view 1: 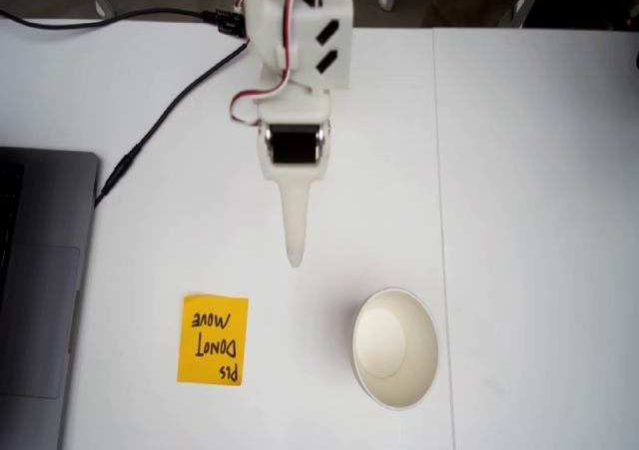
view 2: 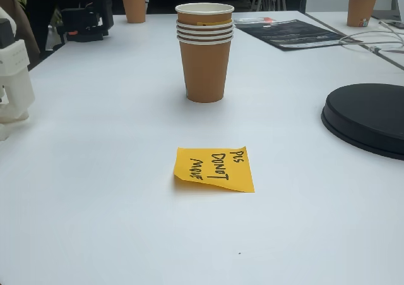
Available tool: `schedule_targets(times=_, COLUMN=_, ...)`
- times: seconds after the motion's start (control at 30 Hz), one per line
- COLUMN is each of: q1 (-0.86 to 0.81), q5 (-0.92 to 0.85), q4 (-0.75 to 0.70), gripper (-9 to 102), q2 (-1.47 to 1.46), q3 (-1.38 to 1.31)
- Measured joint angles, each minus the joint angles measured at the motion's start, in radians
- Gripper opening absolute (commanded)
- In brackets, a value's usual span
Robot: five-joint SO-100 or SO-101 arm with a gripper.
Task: Pickup cup and make a pile of cup.
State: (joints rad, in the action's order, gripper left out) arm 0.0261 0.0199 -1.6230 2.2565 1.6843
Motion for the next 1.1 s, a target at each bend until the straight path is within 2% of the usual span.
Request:
schedule_targets(times=0.37, q1=0.0, q5=0.0, q4=0.169, gripper=-8, q2=0.147, q3=0.167)
schedule_targets(times=0.67, q1=0.0, q5=0.0, q4=0.249, gripper=-7, q2=0.273, q3=0.353)
schedule_targets(times=1.1, q1=0.0, q5=0.0, q4=0.367, gripper=-7, q2=0.529, q3=0.773)
